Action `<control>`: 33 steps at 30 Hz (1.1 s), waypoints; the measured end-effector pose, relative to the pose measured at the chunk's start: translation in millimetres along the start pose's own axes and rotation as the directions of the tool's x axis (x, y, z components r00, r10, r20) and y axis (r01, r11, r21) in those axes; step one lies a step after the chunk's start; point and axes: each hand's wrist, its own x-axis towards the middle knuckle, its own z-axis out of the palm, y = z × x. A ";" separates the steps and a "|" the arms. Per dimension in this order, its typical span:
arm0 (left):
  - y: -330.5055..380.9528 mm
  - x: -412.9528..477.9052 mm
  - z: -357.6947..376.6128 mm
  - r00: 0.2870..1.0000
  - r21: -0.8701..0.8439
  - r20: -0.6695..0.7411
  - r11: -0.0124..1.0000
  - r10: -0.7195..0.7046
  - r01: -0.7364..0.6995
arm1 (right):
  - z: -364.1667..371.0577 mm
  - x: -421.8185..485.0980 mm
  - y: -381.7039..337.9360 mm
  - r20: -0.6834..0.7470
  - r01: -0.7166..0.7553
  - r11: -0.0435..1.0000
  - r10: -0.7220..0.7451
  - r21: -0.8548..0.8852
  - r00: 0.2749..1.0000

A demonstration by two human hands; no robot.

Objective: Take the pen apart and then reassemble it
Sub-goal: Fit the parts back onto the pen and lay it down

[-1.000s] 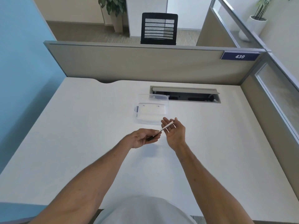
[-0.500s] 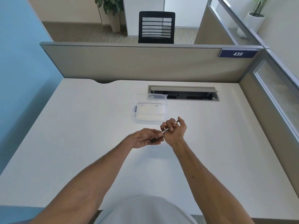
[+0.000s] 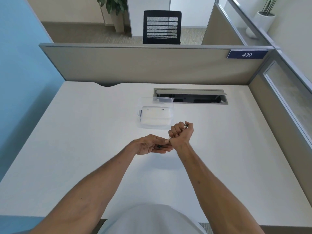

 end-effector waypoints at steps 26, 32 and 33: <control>-2.7 -3.4 -19.4 0.959 0.139 -0.274 0.989 0.078 -0.041 | -16.0 13.1 -5.6 -0.023 0.106 0.929 -0.122 -0.354 0.992; -15.6 -3.3 -26.9 0.827 0.466 -0.488 0.884 0.278 -0.022 | -34.7 15.5 -3.8 0.169 0.232 0.451 -0.175 -0.862 0.970; -17.2 -3.1 -27.6 0.798 0.544 -0.509 0.839 0.323 0.008 | -36.9 13.8 -3.1 0.211 0.261 0.345 -0.176 -0.902 0.962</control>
